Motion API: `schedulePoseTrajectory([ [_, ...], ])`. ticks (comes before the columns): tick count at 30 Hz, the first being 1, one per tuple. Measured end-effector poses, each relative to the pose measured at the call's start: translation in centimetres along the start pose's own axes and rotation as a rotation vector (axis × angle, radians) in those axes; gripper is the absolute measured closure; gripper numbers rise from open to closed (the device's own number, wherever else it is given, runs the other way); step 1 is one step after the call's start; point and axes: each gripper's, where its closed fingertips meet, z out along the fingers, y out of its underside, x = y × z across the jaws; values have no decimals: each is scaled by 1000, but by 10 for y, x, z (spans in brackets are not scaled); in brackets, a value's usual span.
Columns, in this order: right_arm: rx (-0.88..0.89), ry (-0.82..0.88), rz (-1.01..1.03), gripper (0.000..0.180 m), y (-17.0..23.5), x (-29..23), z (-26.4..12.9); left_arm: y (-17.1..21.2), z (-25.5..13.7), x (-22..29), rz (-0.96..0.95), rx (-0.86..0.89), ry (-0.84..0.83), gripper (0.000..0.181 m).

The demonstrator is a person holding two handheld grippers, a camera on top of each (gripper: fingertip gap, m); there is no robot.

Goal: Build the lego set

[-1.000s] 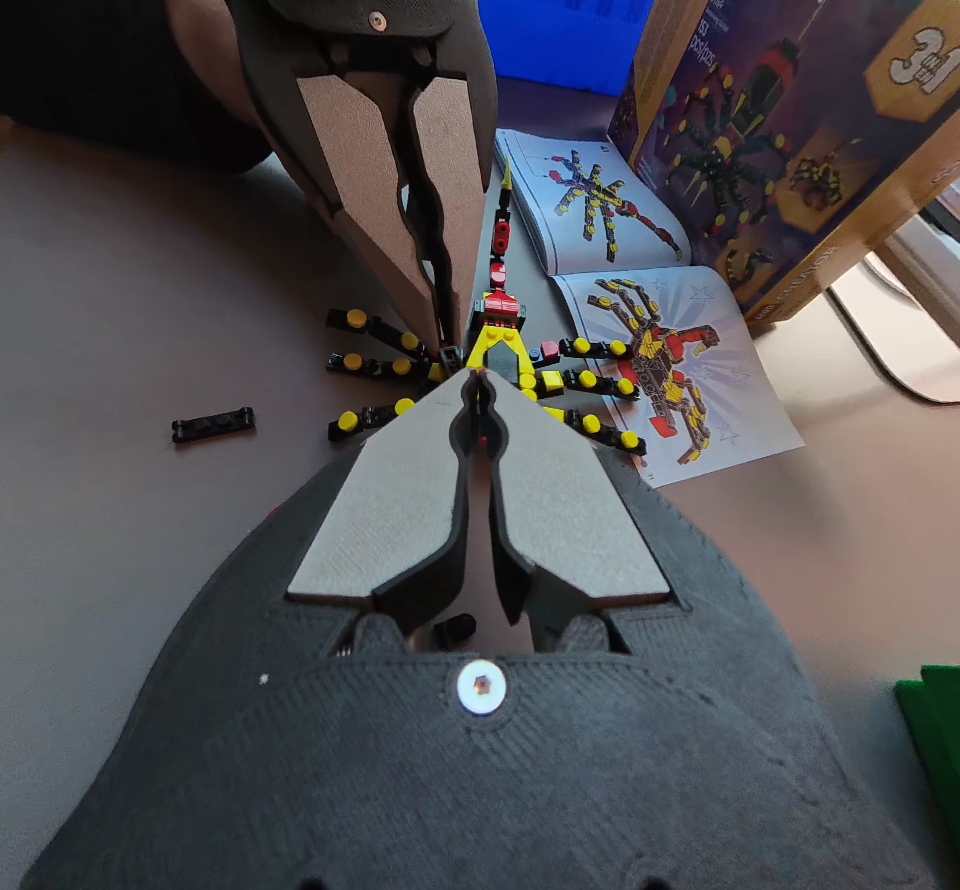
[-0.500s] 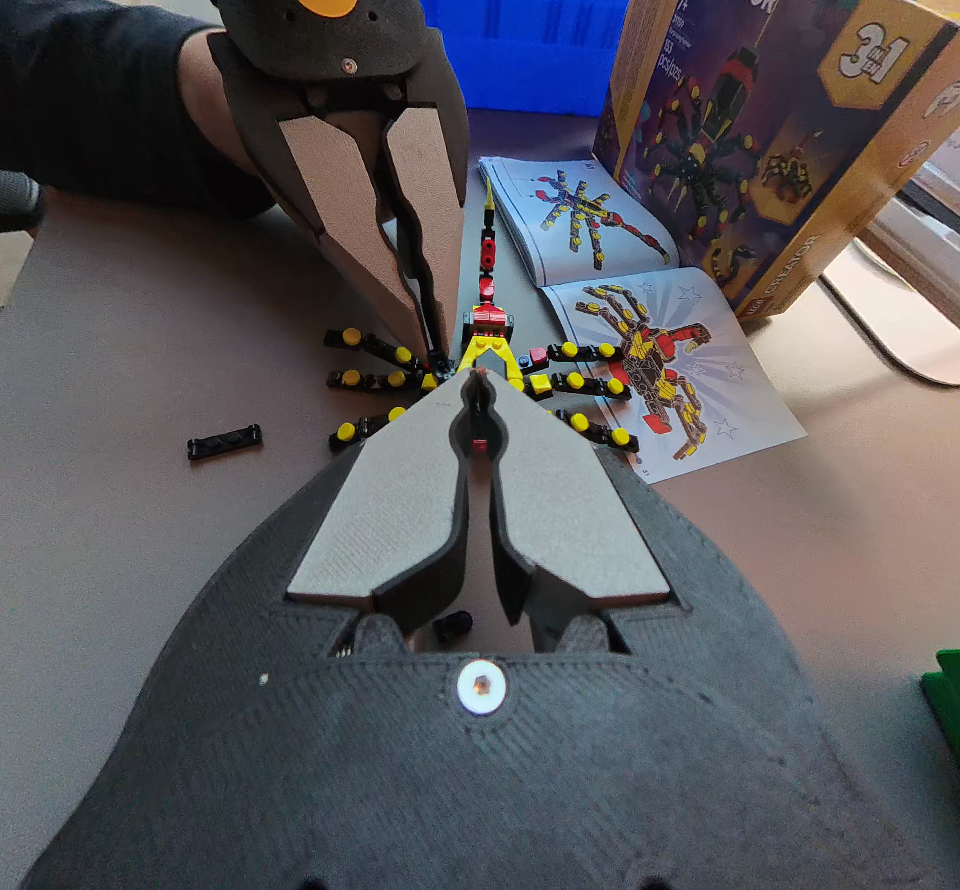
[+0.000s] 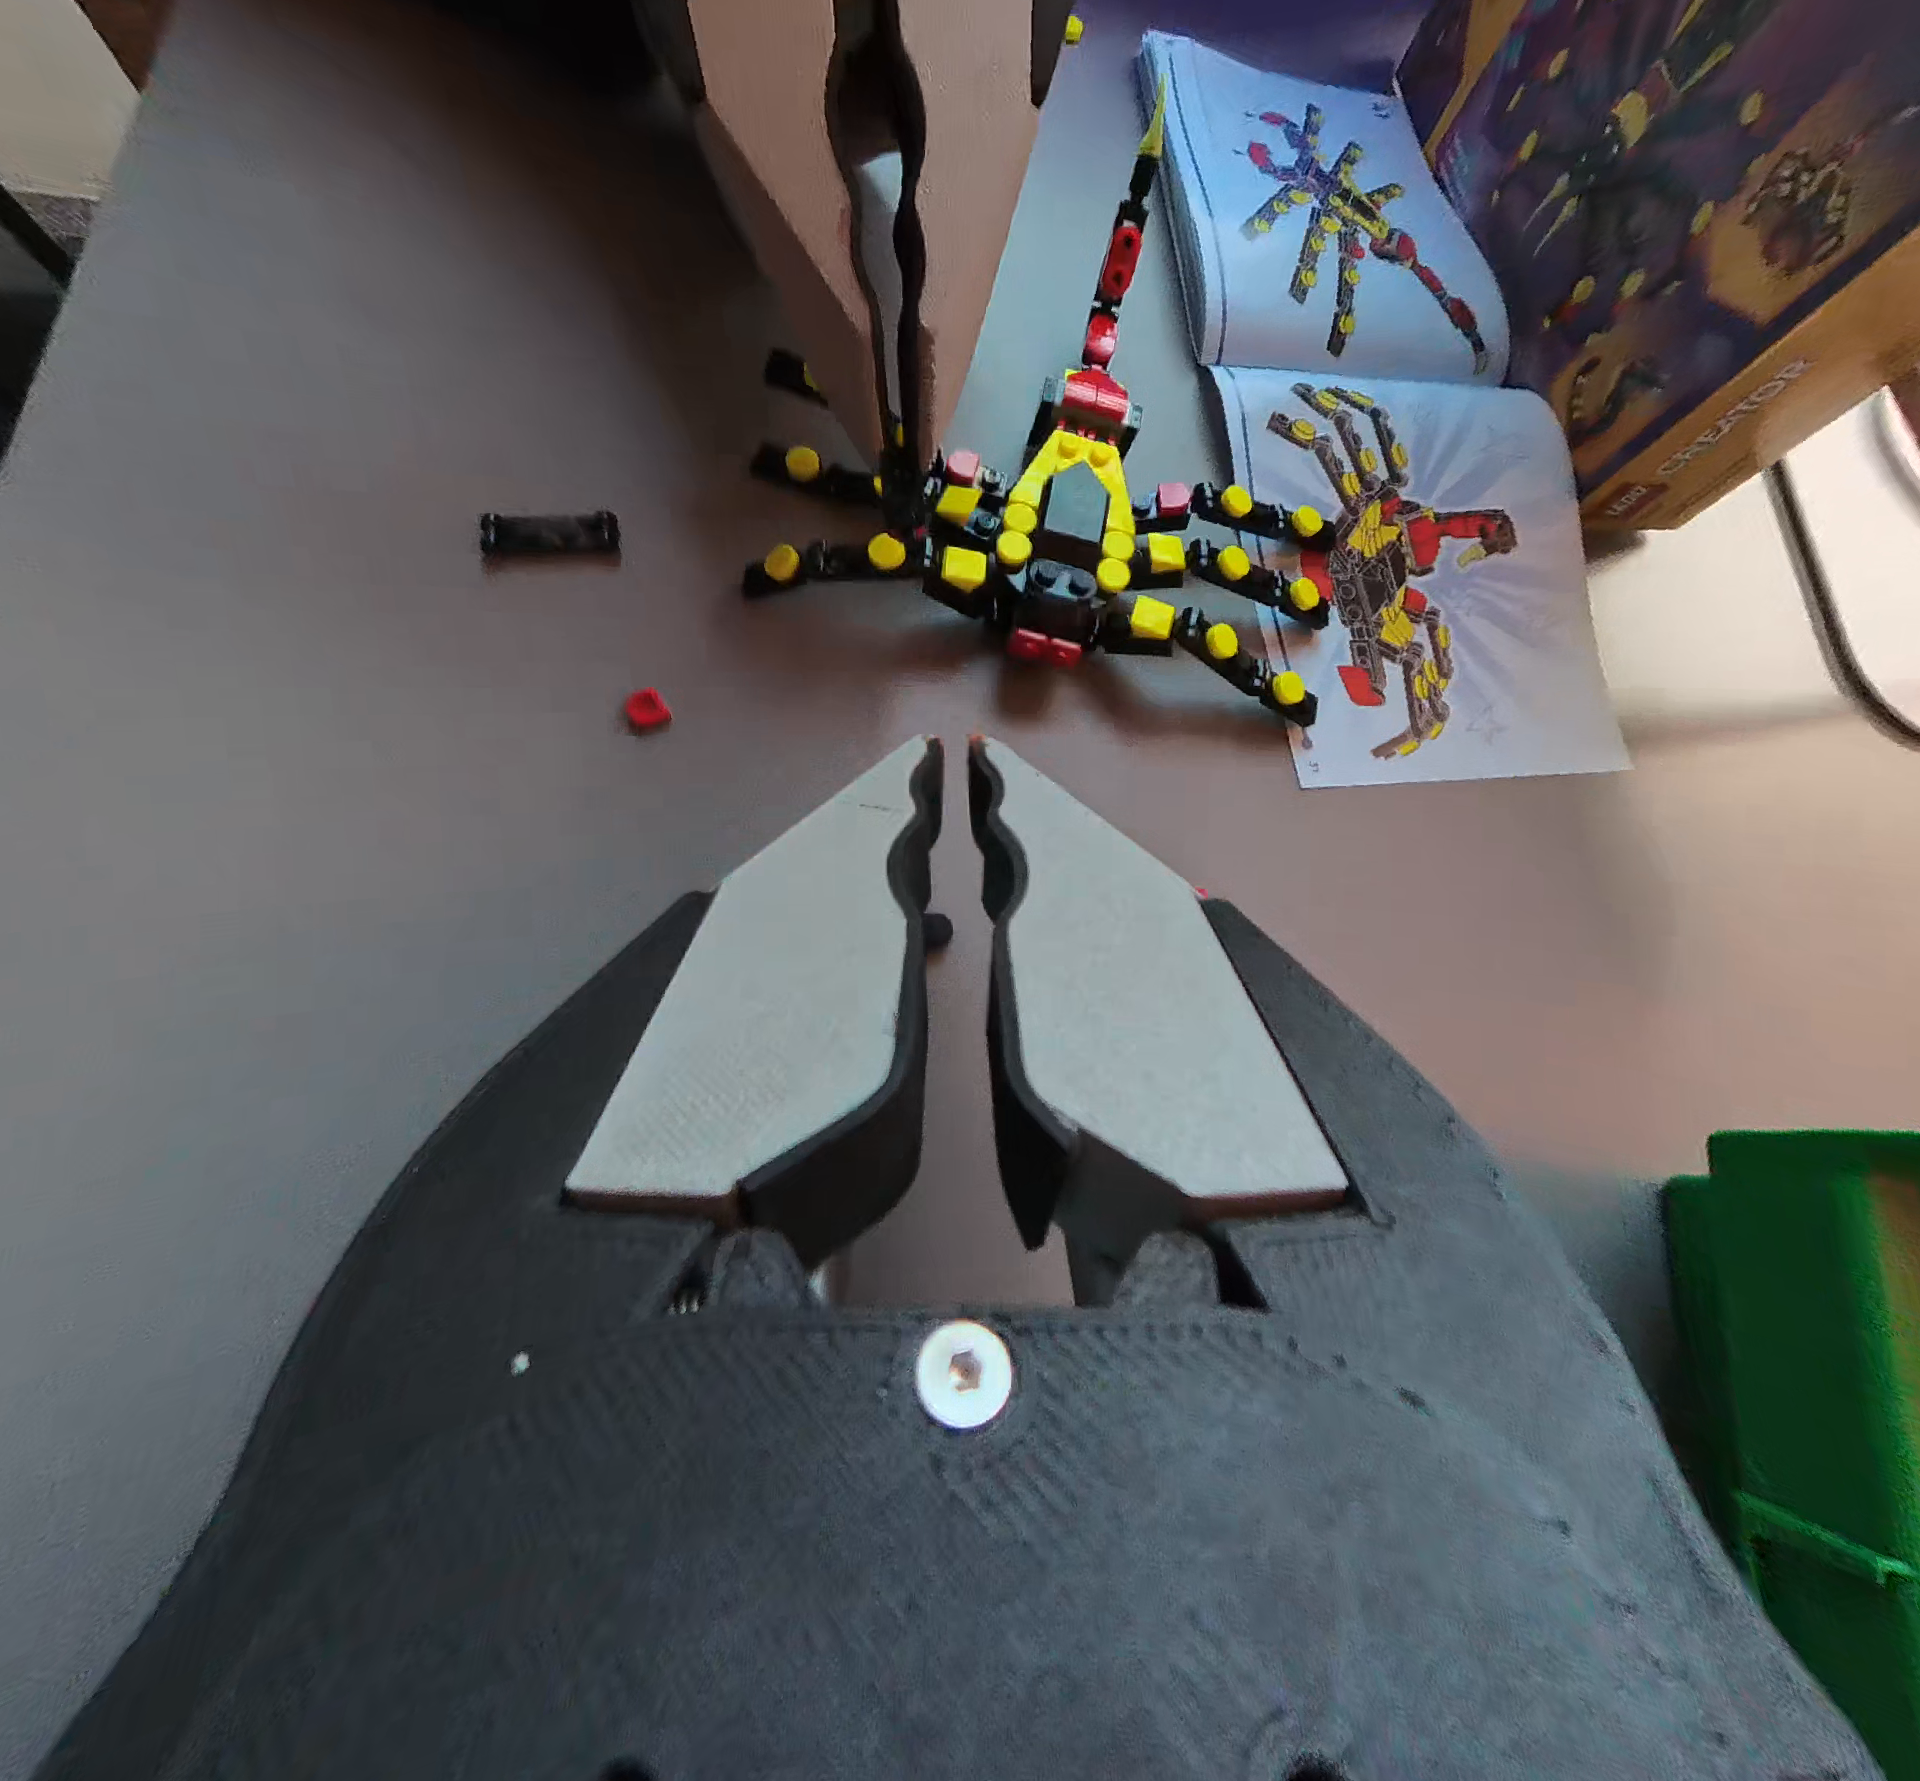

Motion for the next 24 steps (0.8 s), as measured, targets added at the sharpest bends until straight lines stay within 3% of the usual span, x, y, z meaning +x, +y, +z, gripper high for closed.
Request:
schedulePoseTrajectory([
  [6, 117, -22, -17, 180, -8, 0, -6, 0, 0, -2, -10, 0, -3, 181],
  [9, 184, -138, -31, 180, -19, -23, 0, 0, 0, -3, -24, 6, 0, 181],
  [16, 157, -272, -189, 175, -19, -66, 10, 1, 1, 0, -8, -3, 11, 181],
  [24, 71, -274, -242, 169, -7, -73, 18, 0, 6, 26, 79, -24, 108, 181],
])
